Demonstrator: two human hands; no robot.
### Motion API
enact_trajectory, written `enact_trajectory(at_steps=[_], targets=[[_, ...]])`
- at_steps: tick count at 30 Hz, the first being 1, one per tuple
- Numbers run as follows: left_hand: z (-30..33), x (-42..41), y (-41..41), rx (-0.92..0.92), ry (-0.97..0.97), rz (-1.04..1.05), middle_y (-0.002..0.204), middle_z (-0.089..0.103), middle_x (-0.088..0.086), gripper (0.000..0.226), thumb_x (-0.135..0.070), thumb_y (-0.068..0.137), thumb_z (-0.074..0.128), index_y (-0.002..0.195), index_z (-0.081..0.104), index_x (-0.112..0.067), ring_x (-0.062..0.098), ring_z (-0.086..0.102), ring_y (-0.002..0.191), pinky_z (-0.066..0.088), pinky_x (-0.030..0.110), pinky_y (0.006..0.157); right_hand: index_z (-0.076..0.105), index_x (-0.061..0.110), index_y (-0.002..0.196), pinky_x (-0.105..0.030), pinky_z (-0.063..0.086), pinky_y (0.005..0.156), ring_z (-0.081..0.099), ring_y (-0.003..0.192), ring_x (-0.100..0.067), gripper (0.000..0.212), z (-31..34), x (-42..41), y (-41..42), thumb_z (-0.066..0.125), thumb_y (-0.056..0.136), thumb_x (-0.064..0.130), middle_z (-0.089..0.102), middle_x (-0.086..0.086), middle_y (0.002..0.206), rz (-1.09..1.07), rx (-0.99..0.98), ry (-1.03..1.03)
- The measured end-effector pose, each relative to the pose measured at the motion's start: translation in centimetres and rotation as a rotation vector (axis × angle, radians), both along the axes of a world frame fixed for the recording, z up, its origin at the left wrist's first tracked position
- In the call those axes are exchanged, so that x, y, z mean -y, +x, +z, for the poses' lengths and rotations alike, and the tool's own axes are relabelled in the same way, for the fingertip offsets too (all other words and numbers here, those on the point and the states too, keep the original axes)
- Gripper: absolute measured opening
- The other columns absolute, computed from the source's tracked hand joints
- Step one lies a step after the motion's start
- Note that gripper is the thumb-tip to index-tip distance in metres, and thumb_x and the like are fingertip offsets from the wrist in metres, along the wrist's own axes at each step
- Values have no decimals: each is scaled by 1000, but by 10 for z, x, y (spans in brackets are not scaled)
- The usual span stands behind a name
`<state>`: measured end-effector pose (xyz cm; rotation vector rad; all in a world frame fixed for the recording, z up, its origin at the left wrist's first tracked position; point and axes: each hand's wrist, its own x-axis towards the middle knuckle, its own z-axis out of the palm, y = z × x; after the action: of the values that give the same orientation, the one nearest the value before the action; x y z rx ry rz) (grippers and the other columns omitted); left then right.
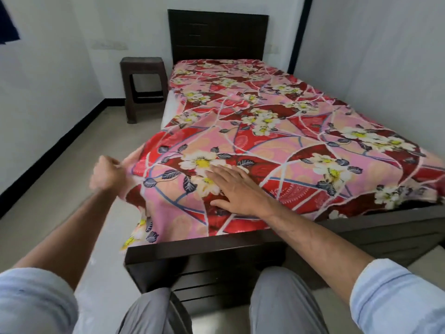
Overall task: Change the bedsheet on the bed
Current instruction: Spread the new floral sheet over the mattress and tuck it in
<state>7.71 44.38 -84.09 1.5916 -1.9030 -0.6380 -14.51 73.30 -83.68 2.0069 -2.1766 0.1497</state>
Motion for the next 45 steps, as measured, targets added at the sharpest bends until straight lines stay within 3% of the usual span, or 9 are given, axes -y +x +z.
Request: enact_trajectory(at_steps=[3, 6, 9, 12, 15, 28, 34, 39, 45], targets=[[-3, -24, -19, -93, -177, -47, 132, 47, 22, 46, -24, 90, 68, 130, 50, -12, 43, 50, 123, 42, 56, 98, 16, 26, 158, -48, 12, 124, 17, 151, -18, 82, 2, -37, -33, 54, 93, 59, 16, 1, 166, -48, -14, -36], [20, -76, -47, -59, -532, -608, 128, 54, 19, 39, -29, 95, 61, 129, 56, -10, 39, 51, 121, 43, 54, 97, 13, 27, 159, -49, 12, 123, 14, 152, -20, 95, 5, -83, -76, 59, 86, 66, 13, 1, 166, -200, 0, -10], [30, -134, -74, 398, -665, -1125, 154, 43, 4, 67, -64, 91, 54, 145, 45, -25, 25, 40, 142, 37, 51, 111, 6, 27, 159, -54, 9, 123, 9, 153, -24, 115, 7, -123, -113, 69, 74, 72, 9, -1, 167, -392, -2, 31], [4, -168, -99, 718, -788, -1224, 170, 3, 0, 115, -78, 76, 62, 162, 5, -28, 28, 9, 156, 22, 63, 120, 0, 27, 159, -61, 9, 121, 4, 153, -29, 129, 7, -153, -137, 77, 65, 70, 5, -3, 167, -572, -17, 66], [-7, -161, -105, 769, -950, -1170, 171, 0, 9, 142, -76, 58, 79, 163, -2, -25, 37, 12, 155, 23, 68, 116, -3, 27, 158, -66, 12, 118, 5, 153, -35, 137, 5, -171, -149, 86, 60, 60, 3, -6, 167, -672, -49, 79], [-16, -145, -99, 792, -1247, -1396, 169, 8, 16, 93, -77, 83, 40, 161, 21, -30, 49, 14, 152, 26, 74, 111, -3, 21, 159, -81, 13, 107, 5, 150, -45, 143, -16, -171, -177, 85, 56, 67, 3, -16, 165, -645, -166, 86], [-14, -154, -108, 515, -1050, -1334, 164, 33, 5, 65, -53, 99, 40, 156, 39, -22, 39, 49, 136, 39, 59, 104, 0, 19, 160, -81, 13, 106, 4, 150, -46, 143, -16, -169, -175, 91, 54, 53, 3, -18, 166, -652, -152, 121], [37, -182, -131, 690, -685, -1299, 151, 50, 10, 74, -57, 92, 36, 152, 44, -14, 37, 62, 115, 52, 51, 78, -4, 18, 159, -77, 17, 110, -2, 150, -47, 124, 31, -173, -158, 83, 73, 37, -5, -19, 165, -648, 56, 311], [89, -214, -163, 893, -235, -1229, 142, 56, 12, 71, -35, 84, 77, 143, 49, -8, 37, 69, 102, 60, 54, 75, 29, 17, 151, -57, 30, 114, 28, 144, -35, 75, 107, -203, -165, 67, 88, 32, 25, -10, 158, -546, 342, 441]])
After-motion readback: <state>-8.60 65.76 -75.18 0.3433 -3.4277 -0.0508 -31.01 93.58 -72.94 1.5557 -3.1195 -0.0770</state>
